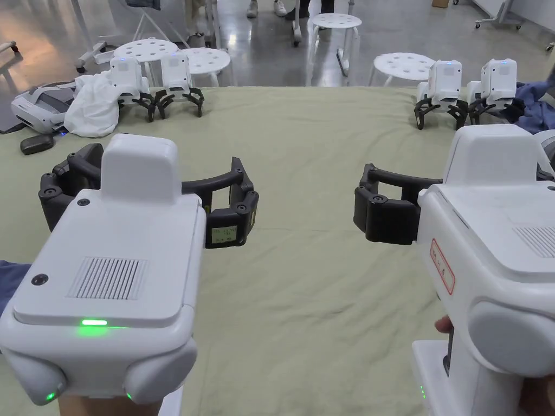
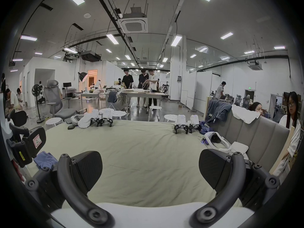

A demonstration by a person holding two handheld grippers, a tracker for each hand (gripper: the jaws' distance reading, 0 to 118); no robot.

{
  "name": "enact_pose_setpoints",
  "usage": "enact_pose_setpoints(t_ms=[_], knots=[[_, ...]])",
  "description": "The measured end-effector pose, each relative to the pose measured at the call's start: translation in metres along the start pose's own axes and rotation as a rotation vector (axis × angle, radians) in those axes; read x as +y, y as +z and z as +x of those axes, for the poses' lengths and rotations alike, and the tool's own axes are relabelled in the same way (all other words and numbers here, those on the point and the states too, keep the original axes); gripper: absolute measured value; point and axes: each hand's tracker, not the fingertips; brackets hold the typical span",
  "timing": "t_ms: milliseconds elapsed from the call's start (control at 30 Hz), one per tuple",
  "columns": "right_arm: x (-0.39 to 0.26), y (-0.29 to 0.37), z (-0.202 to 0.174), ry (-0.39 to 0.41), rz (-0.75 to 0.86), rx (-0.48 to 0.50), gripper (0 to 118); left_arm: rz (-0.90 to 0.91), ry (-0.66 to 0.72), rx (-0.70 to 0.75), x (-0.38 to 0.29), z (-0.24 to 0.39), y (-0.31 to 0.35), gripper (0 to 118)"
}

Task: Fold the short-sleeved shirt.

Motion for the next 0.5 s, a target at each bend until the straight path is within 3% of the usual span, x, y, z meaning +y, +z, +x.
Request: enact_pose_setpoints(t_ms=[500], knots=[[-0.015, -0.001, 0.001, 0.078, 0.074, -0.021, 118, 0.004, -0.004, 0.01, -0.001, 0.0, 0.001, 118]])
